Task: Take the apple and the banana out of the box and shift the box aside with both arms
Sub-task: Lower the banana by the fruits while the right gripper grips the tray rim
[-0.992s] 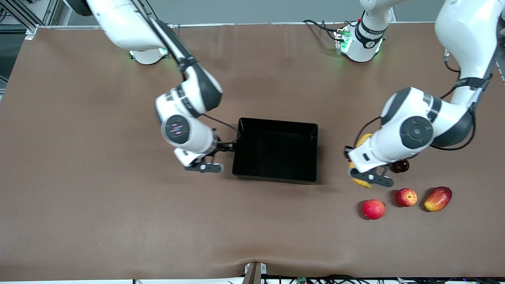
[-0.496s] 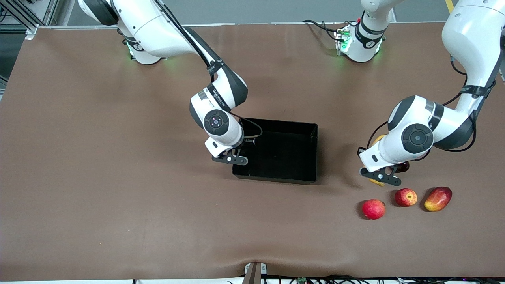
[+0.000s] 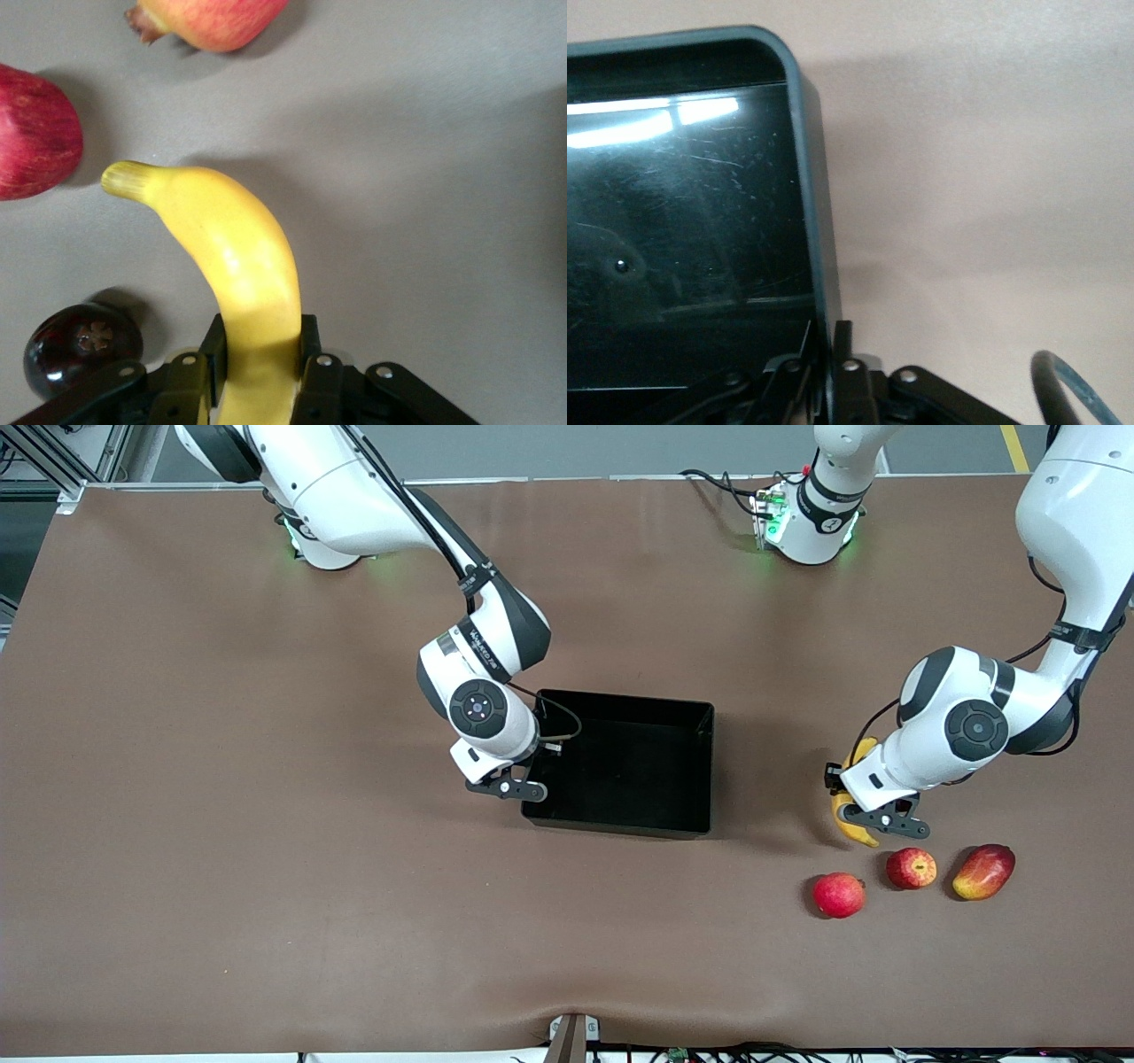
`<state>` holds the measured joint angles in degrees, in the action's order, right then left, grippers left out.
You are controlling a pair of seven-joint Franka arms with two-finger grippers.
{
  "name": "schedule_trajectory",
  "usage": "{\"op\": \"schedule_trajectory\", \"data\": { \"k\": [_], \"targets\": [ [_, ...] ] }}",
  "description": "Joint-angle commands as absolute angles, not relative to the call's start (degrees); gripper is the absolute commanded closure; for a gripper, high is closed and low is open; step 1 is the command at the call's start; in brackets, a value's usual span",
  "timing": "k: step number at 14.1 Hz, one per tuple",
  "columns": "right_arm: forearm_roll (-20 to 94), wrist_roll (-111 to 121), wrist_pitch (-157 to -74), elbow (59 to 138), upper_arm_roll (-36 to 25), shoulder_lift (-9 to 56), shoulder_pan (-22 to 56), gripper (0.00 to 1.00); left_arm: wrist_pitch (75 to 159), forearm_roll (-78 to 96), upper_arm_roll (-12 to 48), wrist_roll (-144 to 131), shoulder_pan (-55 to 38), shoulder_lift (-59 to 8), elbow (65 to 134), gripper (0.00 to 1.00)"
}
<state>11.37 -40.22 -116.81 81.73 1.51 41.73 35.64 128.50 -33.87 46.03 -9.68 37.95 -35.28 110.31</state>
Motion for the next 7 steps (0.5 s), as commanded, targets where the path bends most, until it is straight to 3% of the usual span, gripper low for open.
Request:
{"op": "schedule_trajectory", "data": {
  "k": [1,7],
  "targets": [
    [10.5,-36.3,-112.1,81.5,1.9,39.8,32.4,1.0,131.2,-38.1,45.4,-10.4,39.2,-37.1,110.9,1.0],
    [11.1,-26.5,-96.4,81.5,2.1,30.9,20.4,1.0,137.3,-38.6,43.2,-10.5,38.9,-41.0,110.7,1.0]
  ]
}}
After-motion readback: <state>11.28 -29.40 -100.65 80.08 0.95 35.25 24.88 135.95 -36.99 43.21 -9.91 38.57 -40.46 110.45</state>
